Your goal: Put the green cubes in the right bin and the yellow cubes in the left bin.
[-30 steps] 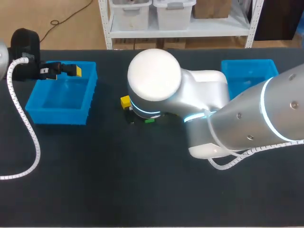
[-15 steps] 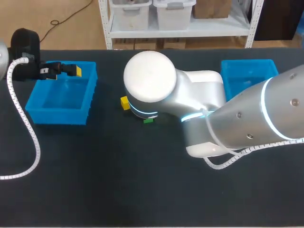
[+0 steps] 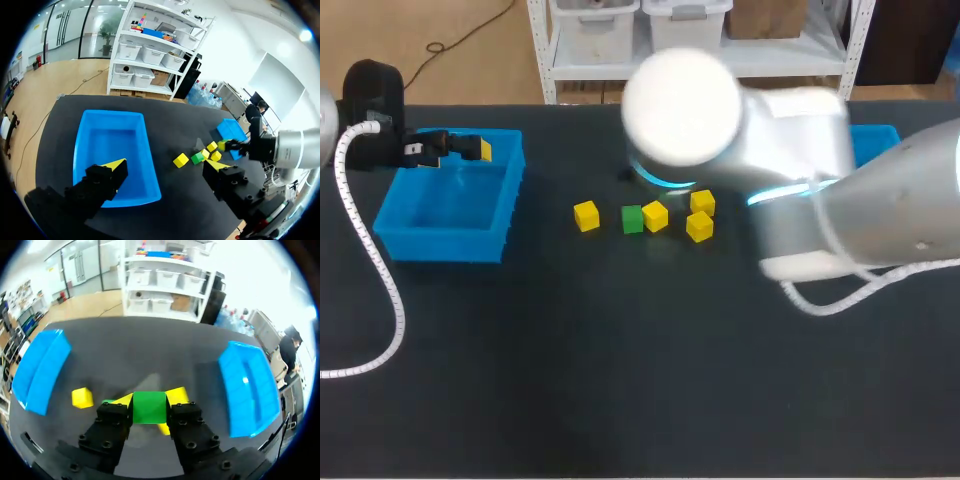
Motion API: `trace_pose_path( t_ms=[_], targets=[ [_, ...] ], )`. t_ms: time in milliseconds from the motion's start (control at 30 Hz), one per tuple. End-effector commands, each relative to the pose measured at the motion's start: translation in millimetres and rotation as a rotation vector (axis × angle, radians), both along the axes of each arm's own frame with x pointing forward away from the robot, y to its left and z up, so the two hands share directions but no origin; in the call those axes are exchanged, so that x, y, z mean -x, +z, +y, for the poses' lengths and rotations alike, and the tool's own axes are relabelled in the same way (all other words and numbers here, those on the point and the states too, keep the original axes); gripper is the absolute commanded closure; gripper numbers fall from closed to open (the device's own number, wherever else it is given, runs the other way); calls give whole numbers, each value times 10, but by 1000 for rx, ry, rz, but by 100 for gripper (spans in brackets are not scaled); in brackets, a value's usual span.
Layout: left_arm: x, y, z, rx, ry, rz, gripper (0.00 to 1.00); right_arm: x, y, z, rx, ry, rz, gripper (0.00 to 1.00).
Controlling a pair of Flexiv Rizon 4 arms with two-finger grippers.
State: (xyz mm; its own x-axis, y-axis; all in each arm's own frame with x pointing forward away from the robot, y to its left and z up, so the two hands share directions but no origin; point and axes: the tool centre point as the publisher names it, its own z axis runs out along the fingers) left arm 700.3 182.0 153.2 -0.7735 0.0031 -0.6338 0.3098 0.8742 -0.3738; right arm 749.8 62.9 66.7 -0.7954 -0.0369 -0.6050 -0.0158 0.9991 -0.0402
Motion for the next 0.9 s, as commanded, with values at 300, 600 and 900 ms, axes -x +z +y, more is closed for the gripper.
trace_pose_path(
  t_ms=[300,600,900],
  targets=[
    [-3,-6,3,2,-1,-1,0,-230,151,-1576,10,-121,-26,100],
    [-3,-6,3,2,-1,-1,0,-388,-113,-2397,-29,-290,20,100],
    [-3,-6,3,2,-1,-1,0,-417,-264,-2455,-27,-299,55,0]
  ],
)
